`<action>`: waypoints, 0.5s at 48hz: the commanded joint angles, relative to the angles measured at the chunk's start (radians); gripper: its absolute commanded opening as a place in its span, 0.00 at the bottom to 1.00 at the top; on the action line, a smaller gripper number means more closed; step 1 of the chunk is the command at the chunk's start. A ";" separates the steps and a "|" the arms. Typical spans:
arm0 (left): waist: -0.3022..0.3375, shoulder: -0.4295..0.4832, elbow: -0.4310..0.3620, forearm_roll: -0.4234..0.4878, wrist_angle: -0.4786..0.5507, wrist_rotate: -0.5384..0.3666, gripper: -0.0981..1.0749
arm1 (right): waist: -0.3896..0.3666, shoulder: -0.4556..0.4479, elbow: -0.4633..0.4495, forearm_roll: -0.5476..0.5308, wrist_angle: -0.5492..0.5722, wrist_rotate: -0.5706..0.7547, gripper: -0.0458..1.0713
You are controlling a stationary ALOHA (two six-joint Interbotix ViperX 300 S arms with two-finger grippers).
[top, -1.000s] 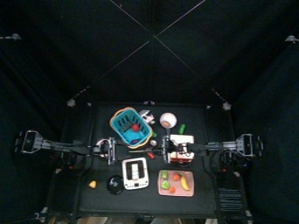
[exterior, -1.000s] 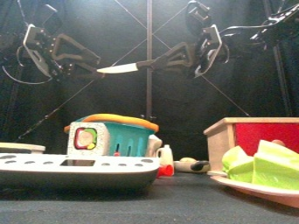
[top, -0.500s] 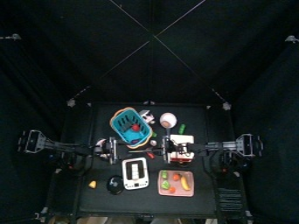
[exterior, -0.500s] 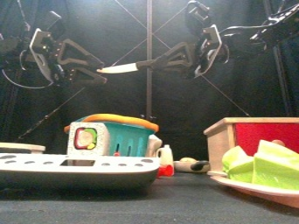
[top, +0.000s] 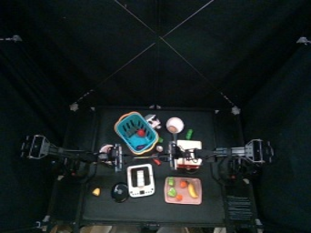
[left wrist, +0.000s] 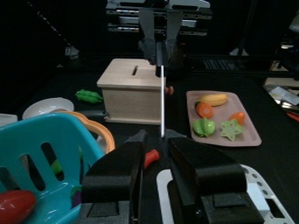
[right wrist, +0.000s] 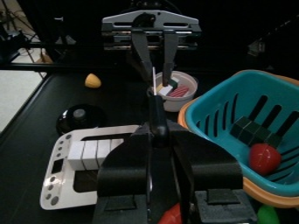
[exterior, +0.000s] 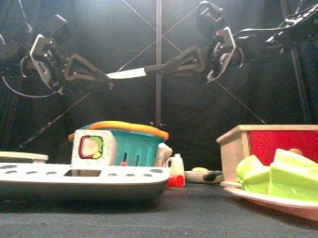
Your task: Grasp knife with other hand
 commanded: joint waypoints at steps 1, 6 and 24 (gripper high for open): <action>-0.011 -0.002 -0.023 0.003 -0.011 -0.002 0.67 | 0.000 -0.014 -0.029 0.002 -0.011 0.000 0.42; -0.015 -0.002 -0.023 0.002 -0.011 -0.002 0.72 | 0.000 -0.009 -0.034 0.002 -0.011 0.000 0.42; -0.015 -0.012 -0.025 0.000 -0.011 0.000 0.76 | 0.002 0.008 -0.044 0.000 -0.009 -0.002 0.42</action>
